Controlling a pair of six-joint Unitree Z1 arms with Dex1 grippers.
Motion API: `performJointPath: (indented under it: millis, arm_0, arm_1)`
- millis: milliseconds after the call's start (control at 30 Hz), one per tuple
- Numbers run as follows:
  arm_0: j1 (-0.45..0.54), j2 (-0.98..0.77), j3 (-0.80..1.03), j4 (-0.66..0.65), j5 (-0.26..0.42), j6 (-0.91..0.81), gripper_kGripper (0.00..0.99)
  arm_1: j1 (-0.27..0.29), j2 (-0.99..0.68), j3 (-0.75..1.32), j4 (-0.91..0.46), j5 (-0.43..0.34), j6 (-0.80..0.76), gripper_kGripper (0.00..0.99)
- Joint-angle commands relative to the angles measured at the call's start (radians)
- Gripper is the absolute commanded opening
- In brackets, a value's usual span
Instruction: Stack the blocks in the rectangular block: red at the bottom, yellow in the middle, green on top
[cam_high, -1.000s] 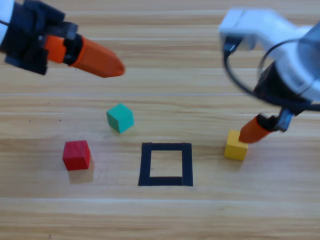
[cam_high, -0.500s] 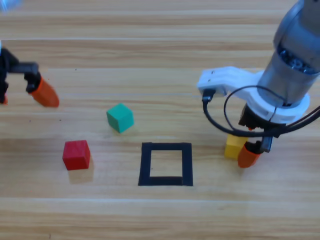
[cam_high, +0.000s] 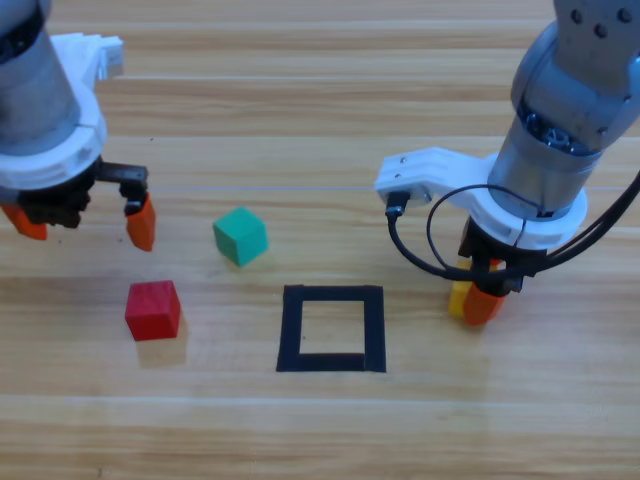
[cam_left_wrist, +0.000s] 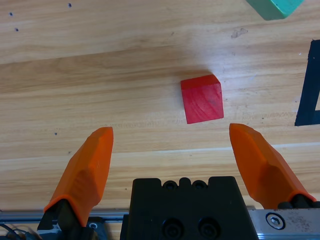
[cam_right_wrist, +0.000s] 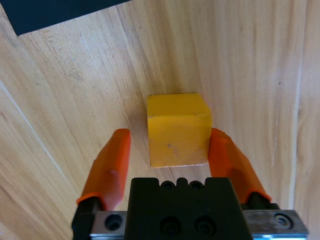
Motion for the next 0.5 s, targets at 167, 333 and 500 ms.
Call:
performJointPath:
  millis: [167,333,500]
  arm_0:
    - [-0.036,0.107,-0.009,0.006,-0.011,-0.086,0.983]
    - [-0.039,0.145,-0.011,0.000,-0.037,-0.140,0.976]
    - [-0.045,0.165,-0.026,-0.009,-0.070,-0.193,0.974]
  arm_1:
    - [-0.029,0.096,-0.027,0.046,0.009,-0.019,0.026]
    - [-0.030,0.038,-0.062,0.135,0.012,0.000,0.000]
    - [-0.029,-0.098,-0.093,0.231,0.012,0.096,0.000]
